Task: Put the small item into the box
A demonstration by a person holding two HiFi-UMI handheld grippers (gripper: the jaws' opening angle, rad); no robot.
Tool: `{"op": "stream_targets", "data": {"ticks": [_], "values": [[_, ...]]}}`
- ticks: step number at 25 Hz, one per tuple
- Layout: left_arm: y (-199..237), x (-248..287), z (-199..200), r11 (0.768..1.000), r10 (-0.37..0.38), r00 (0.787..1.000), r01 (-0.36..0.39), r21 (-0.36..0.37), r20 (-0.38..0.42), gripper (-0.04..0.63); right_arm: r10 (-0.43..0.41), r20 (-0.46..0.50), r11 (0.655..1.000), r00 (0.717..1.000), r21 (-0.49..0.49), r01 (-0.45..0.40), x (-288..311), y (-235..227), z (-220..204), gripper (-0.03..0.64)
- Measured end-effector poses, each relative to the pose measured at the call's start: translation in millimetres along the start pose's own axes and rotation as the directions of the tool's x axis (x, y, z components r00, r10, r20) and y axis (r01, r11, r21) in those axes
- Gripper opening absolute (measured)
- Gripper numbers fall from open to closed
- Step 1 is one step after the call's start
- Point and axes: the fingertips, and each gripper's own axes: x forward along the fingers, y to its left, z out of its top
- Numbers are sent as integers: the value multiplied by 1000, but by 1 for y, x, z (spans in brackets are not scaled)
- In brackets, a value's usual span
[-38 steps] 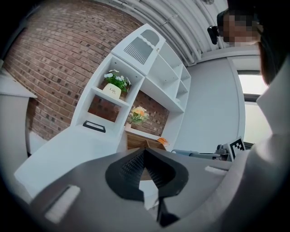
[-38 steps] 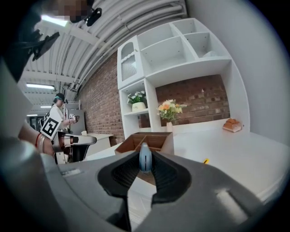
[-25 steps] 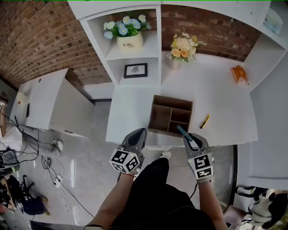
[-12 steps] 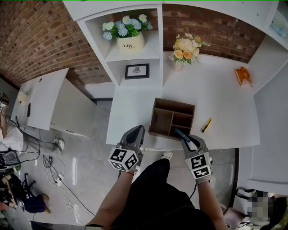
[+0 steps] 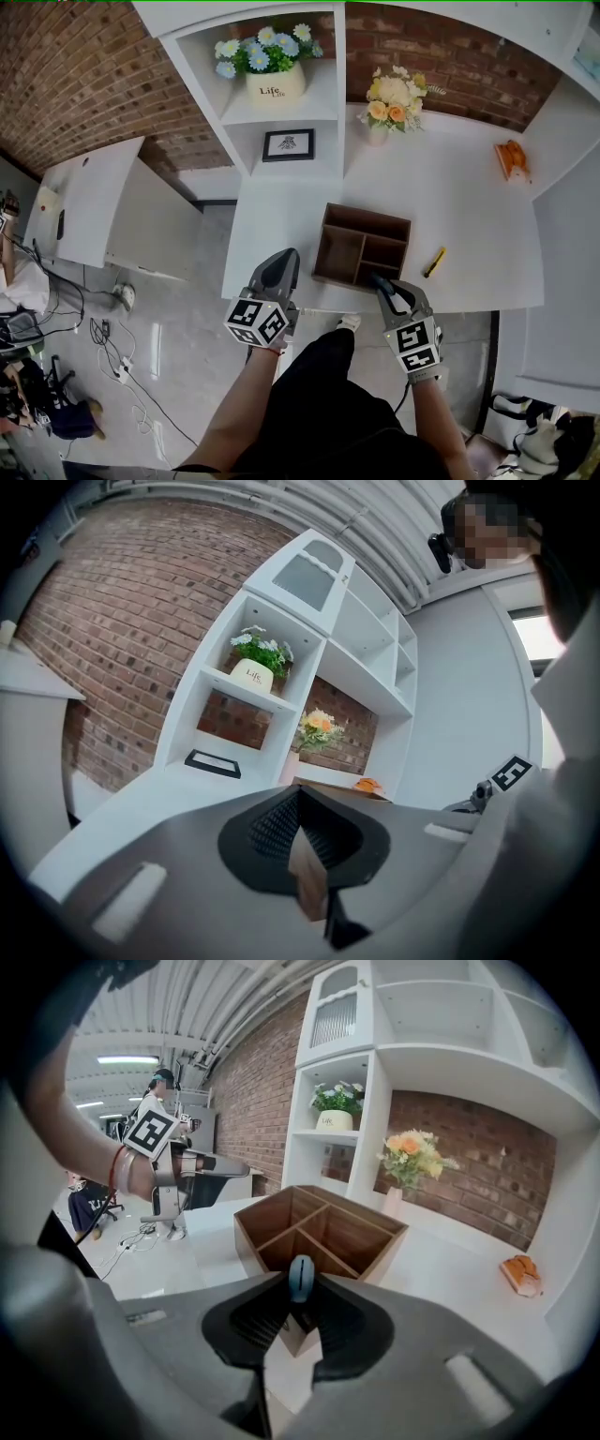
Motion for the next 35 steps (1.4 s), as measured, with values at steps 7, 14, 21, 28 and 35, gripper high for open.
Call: {"op": "stream_targets", "data": {"ticks": [7,14,21,28,35], "values": [[2,-1,-2,1000,0,1000,0,-5,-7,2,16,12,1000,1000,-1,-16,3,2,3,71],[-1,-3,-8,1000,-5,1000,5,-9,-20,2,9,25,1000,1000,28,-10,-1,1,2,71],[-1,-5,-6,1000,-8,1000,8,-6,-21,2,-11,39,998,999,66,8,-9,-3,1,74],[-4,-6,-5,1000,-17,1000,17,-6,-17,2,-31,55,994,998,108,25,-16,-6,-1,84],[-6,-8,-4,1000,-22,1000,22,-7,-10,2,-36,69,993,997,114,28,-20,-6,1,87]]}}
